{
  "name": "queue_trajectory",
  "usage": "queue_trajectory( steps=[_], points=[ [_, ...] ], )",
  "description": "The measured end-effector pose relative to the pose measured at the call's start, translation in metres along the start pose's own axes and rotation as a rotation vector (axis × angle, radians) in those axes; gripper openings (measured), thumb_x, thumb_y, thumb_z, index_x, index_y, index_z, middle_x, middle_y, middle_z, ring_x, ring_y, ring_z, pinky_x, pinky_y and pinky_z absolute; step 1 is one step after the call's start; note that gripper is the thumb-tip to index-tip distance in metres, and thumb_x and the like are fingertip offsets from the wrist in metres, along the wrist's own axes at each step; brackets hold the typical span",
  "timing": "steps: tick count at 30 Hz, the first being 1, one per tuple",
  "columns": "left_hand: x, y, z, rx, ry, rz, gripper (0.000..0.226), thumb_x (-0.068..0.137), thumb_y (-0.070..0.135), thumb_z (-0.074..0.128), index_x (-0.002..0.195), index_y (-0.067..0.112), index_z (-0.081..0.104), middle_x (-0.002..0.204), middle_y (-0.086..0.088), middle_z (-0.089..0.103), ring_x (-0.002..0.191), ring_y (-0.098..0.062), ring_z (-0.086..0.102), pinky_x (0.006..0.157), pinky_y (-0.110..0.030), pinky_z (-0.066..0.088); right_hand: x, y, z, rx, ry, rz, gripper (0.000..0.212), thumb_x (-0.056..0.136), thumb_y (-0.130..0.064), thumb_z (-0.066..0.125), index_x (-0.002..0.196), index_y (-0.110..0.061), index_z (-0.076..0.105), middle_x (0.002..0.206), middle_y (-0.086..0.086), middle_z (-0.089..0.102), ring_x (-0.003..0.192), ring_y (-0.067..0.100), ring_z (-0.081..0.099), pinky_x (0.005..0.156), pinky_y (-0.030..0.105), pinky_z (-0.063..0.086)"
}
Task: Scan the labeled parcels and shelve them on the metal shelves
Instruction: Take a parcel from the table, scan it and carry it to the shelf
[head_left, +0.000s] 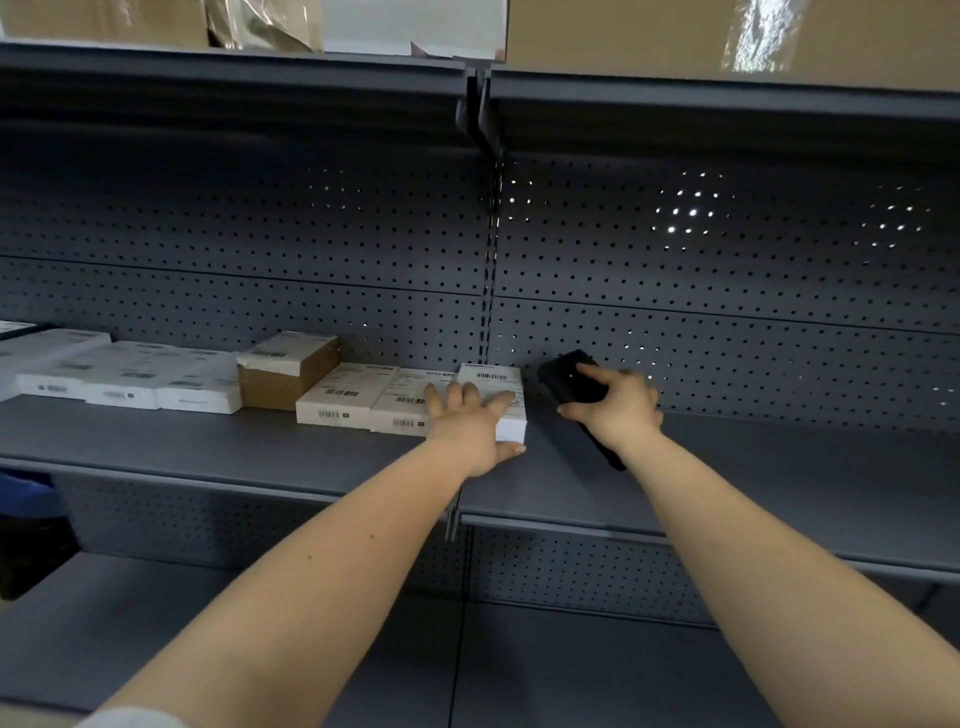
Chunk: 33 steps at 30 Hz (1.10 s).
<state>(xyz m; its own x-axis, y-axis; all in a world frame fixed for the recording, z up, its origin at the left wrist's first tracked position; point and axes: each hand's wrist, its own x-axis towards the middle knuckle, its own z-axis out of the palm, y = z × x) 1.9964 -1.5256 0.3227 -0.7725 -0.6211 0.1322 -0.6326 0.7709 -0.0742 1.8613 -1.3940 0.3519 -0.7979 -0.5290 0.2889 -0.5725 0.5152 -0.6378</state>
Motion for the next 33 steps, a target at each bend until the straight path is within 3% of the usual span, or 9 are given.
queue_trajectory(
  steps=[4, 6, 11, 15, 22, 29, 33],
  points=[
    [0.004, 0.014, -0.015, -0.072, 0.116, 0.138, 0.08, 0.089, 0.079, 0.033, 0.157, 0.038, 0.02, 0.165, -0.01, 0.014, 0.15, -0.035, 0.006, 0.116, -0.062, -0.003, -0.001, 0.02, -0.015, -0.058, 0.038, 0.016, 0.068, 0.077, -0.04, 0.079, 0.139, -0.044, 0.048, 0.141, 0.005, 0.042, 0.13, 0.031, 0.033, 0.103, 0.041, 0.03],
    [0.009, 0.037, -0.022, -0.07, 0.187, 0.236, 0.077, 0.09, 0.076, 0.039, 0.155, 0.037, 0.026, 0.162, -0.01, 0.022, 0.148, -0.036, 0.014, 0.118, -0.061, 0.004, -0.001, 0.034, -0.03, -0.091, 0.079, 0.034, 0.069, 0.078, -0.041, 0.077, 0.14, -0.044, 0.046, 0.141, 0.006, 0.041, 0.13, 0.032, 0.032, 0.104, 0.043, 0.03],
    [0.023, 0.133, -0.033, -0.062, 0.187, 0.431, 0.071, 0.091, 0.062, 0.056, 0.15, 0.027, 0.038, 0.154, -0.014, 0.033, 0.14, -0.039, 0.03, 0.114, -0.055, 0.023, -0.011, 0.083, -0.088, -0.154, 0.202, 0.133, 0.068, 0.08, -0.041, 0.075, 0.141, -0.042, 0.046, 0.141, 0.009, 0.041, 0.13, 0.036, 0.032, 0.103, 0.045, 0.03],
    [0.013, 0.232, -0.034, -0.07, 0.192, 0.592, 0.072, 0.09, 0.059, 0.057, 0.15, 0.025, 0.035, 0.153, -0.016, 0.03, 0.135, -0.04, 0.032, 0.107, -0.054, 0.03, -0.034, 0.141, -0.15, -0.124, 0.329, 0.231, 0.067, 0.078, -0.041, 0.076, 0.139, -0.041, 0.048, 0.138, 0.01, 0.043, 0.128, 0.036, 0.034, 0.104, 0.047, 0.031],
    [-0.05, 0.421, -0.032, -0.202, 0.219, 0.793, 0.068, 0.087, 0.069, 0.052, 0.138, 0.024, 0.045, 0.137, -0.01, 0.043, 0.124, -0.035, 0.04, 0.101, -0.052, 0.035, -0.122, 0.27, -0.262, -0.401, 0.568, 0.284, 0.065, 0.078, -0.037, 0.075, 0.139, -0.038, 0.051, 0.14, 0.005, 0.041, 0.126, 0.034, 0.035, 0.106, 0.049, 0.028],
    [-0.121, 0.628, -0.018, -0.286, 0.166, 0.94, 0.06, 0.09, 0.063, 0.053, 0.135, 0.024, 0.046, 0.134, -0.009, 0.047, 0.124, -0.034, 0.041, 0.1, -0.049, 0.035, -0.21, 0.417, -0.374, -0.474, 0.548, 0.512, 0.067, 0.079, -0.043, 0.073, 0.141, -0.041, 0.047, 0.141, 0.004, 0.039, 0.126, 0.031, 0.033, 0.102, 0.046, 0.029],
    [-0.166, 0.741, 0.004, -0.315, 0.083, 0.969, 0.063, 0.092, 0.059, 0.054, 0.143, 0.027, 0.04, 0.138, -0.01, 0.045, 0.127, -0.035, 0.04, 0.101, -0.05, 0.034, -0.265, 0.508, -0.426, -0.432, 0.54, 0.656, 0.064, 0.081, -0.043, 0.071, 0.14, -0.043, 0.047, 0.143, 0.002, 0.039, 0.128, 0.029, 0.032, 0.105, 0.044, 0.026]
  ],
)
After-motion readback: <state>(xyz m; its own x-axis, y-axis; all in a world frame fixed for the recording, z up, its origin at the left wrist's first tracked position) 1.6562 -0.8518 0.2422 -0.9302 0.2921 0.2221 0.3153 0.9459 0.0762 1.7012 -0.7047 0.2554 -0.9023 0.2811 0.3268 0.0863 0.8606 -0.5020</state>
